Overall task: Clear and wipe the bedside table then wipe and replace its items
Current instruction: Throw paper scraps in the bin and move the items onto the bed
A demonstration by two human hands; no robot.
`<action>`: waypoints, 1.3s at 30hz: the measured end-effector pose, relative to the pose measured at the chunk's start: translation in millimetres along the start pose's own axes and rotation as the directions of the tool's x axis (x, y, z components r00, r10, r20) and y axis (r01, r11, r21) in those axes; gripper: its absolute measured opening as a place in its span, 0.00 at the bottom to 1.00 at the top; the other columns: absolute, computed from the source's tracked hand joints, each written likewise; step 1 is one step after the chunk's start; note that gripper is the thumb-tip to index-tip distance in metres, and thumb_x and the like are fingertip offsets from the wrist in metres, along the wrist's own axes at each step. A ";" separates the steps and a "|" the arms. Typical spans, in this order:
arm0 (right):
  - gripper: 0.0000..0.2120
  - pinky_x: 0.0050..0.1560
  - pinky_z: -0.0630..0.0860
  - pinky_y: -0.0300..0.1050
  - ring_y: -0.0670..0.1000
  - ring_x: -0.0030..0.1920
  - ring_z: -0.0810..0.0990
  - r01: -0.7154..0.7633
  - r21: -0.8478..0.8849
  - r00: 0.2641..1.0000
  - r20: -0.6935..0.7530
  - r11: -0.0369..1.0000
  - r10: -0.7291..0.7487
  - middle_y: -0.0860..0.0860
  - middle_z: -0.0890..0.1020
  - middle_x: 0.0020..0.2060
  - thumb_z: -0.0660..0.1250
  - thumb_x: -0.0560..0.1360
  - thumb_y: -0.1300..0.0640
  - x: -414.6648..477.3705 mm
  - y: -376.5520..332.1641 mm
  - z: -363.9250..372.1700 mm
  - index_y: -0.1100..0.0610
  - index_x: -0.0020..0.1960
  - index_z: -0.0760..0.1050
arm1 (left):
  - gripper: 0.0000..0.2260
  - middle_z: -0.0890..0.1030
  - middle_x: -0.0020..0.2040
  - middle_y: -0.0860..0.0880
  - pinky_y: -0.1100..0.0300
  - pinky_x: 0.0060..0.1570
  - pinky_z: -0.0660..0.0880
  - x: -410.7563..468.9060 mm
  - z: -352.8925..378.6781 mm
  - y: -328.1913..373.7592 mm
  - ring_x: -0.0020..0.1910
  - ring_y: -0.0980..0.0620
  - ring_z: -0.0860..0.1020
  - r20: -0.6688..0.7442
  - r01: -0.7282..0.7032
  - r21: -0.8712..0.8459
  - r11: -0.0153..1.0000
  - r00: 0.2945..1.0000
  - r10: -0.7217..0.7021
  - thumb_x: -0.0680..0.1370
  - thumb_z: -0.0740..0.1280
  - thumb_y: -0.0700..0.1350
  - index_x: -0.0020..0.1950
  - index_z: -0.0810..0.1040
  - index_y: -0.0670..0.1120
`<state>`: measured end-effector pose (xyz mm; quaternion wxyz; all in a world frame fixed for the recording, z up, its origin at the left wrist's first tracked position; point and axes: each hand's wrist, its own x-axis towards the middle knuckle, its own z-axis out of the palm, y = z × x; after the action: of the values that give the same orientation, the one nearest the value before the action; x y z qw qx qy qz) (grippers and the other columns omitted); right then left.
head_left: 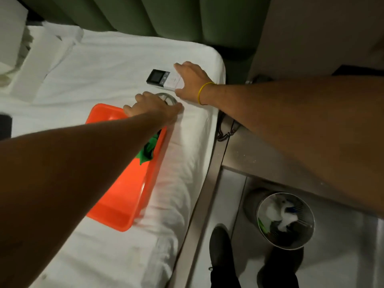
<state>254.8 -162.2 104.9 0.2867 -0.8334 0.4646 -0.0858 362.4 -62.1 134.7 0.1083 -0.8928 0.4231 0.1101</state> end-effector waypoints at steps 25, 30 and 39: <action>0.42 0.72 0.66 0.64 0.66 0.74 0.64 -0.667 -0.123 0.695 -0.459 0.735 0.554 0.61 0.66 0.75 0.69 0.67 0.47 -320.6 321.5 -84.8 0.60 0.75 0.61 | 0.45 0.55 0.87 0.44 0.24 0.77 0.53 -154.2 51.5 257.0 0.87 0.43 0.53 -0.128 -0.870 0.191 0.454 0.436 0.891 0.77 0.65 0.63 0.87 0.52 0.44; 0.52 0.73 0.62 0.66 0.67 0.76 0.61 -0.932 0.115 0.281 -0.368 0.343 0.887 0.64 0.60 0.77 0.76 0.67 0.48 -434.7 408.6 -70.4 0.62 0.79 0.50 | 0.48 0.51 0.87 0.46 0.27 0.79 0.53 -235.2 128.9 319.9 0.86 0.41 0.52 0.079 -0.930 0.057 0.363 0.367 0.927 0.75 0.70 0.62 0.87 0.49 0.48; 0.36 0.64 0.76 0.58 0.69 0.62 0.76 -0.939 0.132 0.300 -0.138 0.317 0.944 0.69 0.74 0.63 0.75 0.65 0.58 -465.3 441.9 -24.5 0.69 0.68 0.66 | 0.41 0.63 0.80 0.45 0.38 0.70 0.67 -299.9 201.8 374.5 0.74 0.41 0.70 0.285 -0.922 0.032 0.385 0.378 0.881 0.73 0.74 0.57 0.82 0.63 0.48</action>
<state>-333.3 32.7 -63.9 0.2479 -0.3885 0.8874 0.0131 -135.9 -16.5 -8.7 0.1591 -0.4828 0.8352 0.2100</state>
